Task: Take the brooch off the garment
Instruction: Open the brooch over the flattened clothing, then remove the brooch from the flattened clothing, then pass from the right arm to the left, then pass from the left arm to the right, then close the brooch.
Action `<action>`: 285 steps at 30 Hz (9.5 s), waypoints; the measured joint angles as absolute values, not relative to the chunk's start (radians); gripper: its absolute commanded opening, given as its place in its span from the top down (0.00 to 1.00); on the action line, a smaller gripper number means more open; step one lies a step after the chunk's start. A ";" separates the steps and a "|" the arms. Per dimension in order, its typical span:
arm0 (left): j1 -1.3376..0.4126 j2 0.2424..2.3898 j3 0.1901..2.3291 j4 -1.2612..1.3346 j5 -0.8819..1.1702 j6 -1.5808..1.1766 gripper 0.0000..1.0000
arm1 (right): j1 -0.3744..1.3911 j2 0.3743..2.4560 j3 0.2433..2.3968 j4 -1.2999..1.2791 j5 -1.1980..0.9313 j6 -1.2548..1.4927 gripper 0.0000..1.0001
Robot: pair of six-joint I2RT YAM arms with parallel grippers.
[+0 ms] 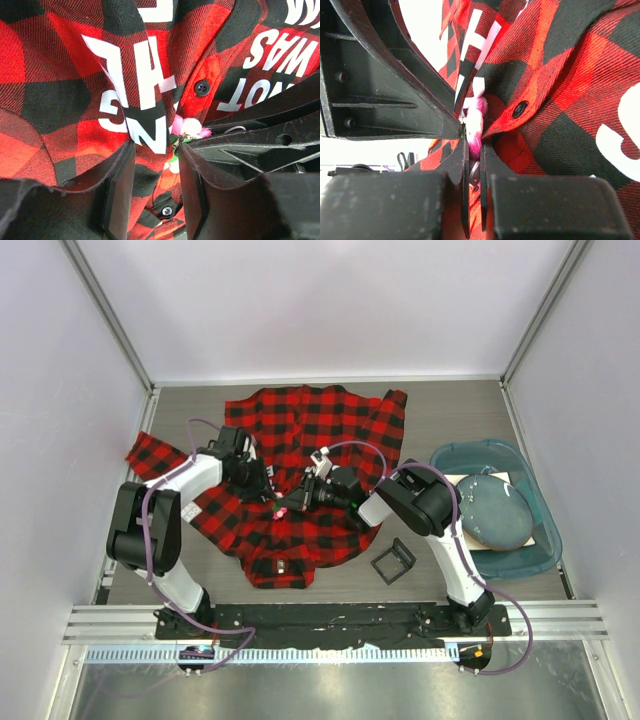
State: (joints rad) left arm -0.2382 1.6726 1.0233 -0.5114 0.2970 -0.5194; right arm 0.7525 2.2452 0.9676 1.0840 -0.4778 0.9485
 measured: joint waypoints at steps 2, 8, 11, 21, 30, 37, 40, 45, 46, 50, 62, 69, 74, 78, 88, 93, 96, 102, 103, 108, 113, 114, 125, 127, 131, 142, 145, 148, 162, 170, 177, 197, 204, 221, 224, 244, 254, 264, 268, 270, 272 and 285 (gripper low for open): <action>-0.238 1.674 1.023 -0.510 0.296 -0.520 0.59 | 0.752 2.245 0.968 1.084 -0.478 0.948 0.99; -0.238 1.682 1.024 -0.509 0.279 -0.524 0.63 | 0.753 2.247 0.968 1.092 -0.483 0.944 0.99; -0.238 1.688 1.025 -0.508 0.280 -0.530 0.65 | 0.755 2.247 0.968 1.092 -0.482 0.936 0.99; -0.242 1.687 1.031 -0.516 0.253 -0.545 0.60 | 0.757 2.247 0.967 1.093 -0.474 0.920 0.99; -0.242 1.514 0.973 -0.526 0.161 -0.568 0.65 | 0.764 2.204 0.968 0.974 -0.424 0.865 0.99; -0.226 1.469 0.763 -0.430 0.096 -0.752 0.65 | 0.818 2.104 1.051 0.654 -0.288 0.736 0.99; -0.184 1.466 0.737 -0.404 0.078 -0.833 0.68 | 0.849 2.085 1.127 0.489 -0.213 0.679 0.99; -0.074 1.546 0.801 -0.415 0.104 -0.925 0.68 | 0.927 2.079 1.301 0.175 -0.036 0.576 0.99; -0.053 1.554 0.807 -0.414 0.108 -0.936 0.68 | 0.941 2.076 1.325 0.123 -0.005 0.556 0.99; -0.012 1.544 0.794 -0.408 0.109 -0.961 0.68 | 0.981 2.043 1.370 -0.049 0.092 0.476 0.99; -0.011 1.369 0.769 -0.520 0.057 -0.869 0.55 | 0.921 1.892 1.341 -0.231 -0.124 0.331 0.99; -0.025 1.205 0.833 -0.524 0.231 -0.714 0.53 | 0.755 1.869 1.246 0.034 -0.493 0.492 0.99; -0.030 1.141 0.834 -0.513 0.373 -0.670 0.60 | 0.725 1.927 1.245 0.260 -0.636 0.644 0.95; -0.031 1.151 0.834 -0.517 0.402 -0.685 0.67 | 0.732 1.978 1.208 0.401 -0.682 0.765 0.94; -0.016 1.222 0.635 -0.430 0.389 -0.902 0.74 | 0.732 2.010 1.137 0.416 -0.626 0.799 0.60; -0.015 1.328 0.568 -0.422 0.389 -0.963 0.75 | 0.729 2.016 1.179 0.243 -0.543 0.668 0.45; -0.012 1.357 0.551 -0.438 0.400 -0.978 0.74 | 0.729 2.009 1.180 0.185 -0.516 0.625 0.44; -0.012 1.284 0.530 -0.502 0.348 -0.985 0.72 | 0.730 1.956 1.139 0.152 -0.500 0.604 0.51; -0.012 1.272 0.526 -0.515 0.340 -0.987 0.73 | 0.731 1.950 1.131 0.160 -0.500 0.604 0.54; -0.012 1.265 0.525 -0.543 0.332 -0.987 0.73 | 0.741 1.943 1.110 0.210 -0.516 0.632 0.45; -0.012 1.261 0.525 -0.546 0.332 -0.983 0.72 | 0.756 1.944 1.110 0.233 -0.522 0.634 0.54; -0.012 1.258 0.525 -0.551 0.332 -0.980 0.73 | 0.760 1.944 1.110 0.234 -0.524 0.634 0.57; -0.012 1.181 0.592 -0.654 0.268 -0.884 0.72 | 0.789 1.994 1.121 0.250 -0.512 0.622 0.65; -0.012 1.163 0.623 -0.665 0.265 -0.868 0.71 | 0.790 1.996 1.125 0.244 -0.505 0.610 0.67; -0.012 1.150 0.679 -0.673 0.265 -0.832 0.72 | 0.794 2.006 1.143 0.237 -0.498 0.594 0.80; -0.012 1.152 0.786 -0.619 0.368 -0.672 0.50 | 0.793 2.008 1.152 0.210 -0.511 0.564 0.99; -0.012 1.176 0.848 -0.564 0.470 -0.638 0.50 | 0.769 1.969 1.134 0.210 -0.577 0.574 0.99; -0.012 1.231 0.897 -0.495 0.592 -0.617 0.49 | 0.725 1.910 1.108 0.215 -0.666 0.581 0.99; -0.022 1.290 0.703 0.159 0.960 -0.960 0.43 | 0.546 1.582 0.979 0.236 -0.920 0.623 0.99; -0.148 1.325 0.683 0.503 1.089 -1.120 0.39 | 0.515 1.518 0.959 0.326 -0.999 0.654 0.99; -0.154 1.354 0.656 0.569 1.123 -1.138 0.40 | 0.515 1.512 0.919 0.434 -1.028 0.733 0.99; -0.226 1.356 0.619 0.726 1.162 -1.232 1.00 | 0.495 1.511 0.898 0.529 -0.990 0.826 0.55; -0.226 1.297 0.616 0.730 1.071 -1.257 1.00 | 0.517 1.470 0.795 0.596 -0.858 0.916 0.37; -0.226 1.270 0.598 0.714 1.011 -1.258 1.00 | 0.596 1.473 0.764 0.792 -0.682 1.029 0.63; -0.226 1.270 0.598 0.714 1.009 -1.258 1.00 | 0.602 1.488 0.778 0.793 -0.674 1.030 0.67; -0.235 1.167 0.599 0.390 0.965 -1.138 0.27 | 0.598 1.510 0.794 0.746 -0.634 1.003 0.99; -0.313 1.209 0.589 0.492 0.965 -1.246 0.33 | 0.594 1.536 0.826 0.697 -0.603 0.955 0.99; -0.319 1.272 0.589 0.729 0.973 -1.438 0.35 | 0.596 1.536 0.826 0.643 -0.585 0.907 0.99; -0.319 1.280 0.589 0.811 0.973 -1.504 0.35 | 0.603 1.536 0.826 0.633 -0.584 0.897 0.99; -0.320 1.281 0.589 0.831 0.973 -1.521 0.34 | 0.606 1.536 0.826 0.633 -0.584 0.894 0.99; -0.320 1.286 0.596 0.844 0.972 -1.536 0.33 | 0.611 1.536 0.826 0.630 -0.584 0.892 0.99; -0.290 1.388 0.671 0.942 1.003 -1.597 0.34 | 0.617 1.592 0.761 0.800 -0.653 1.044 0.99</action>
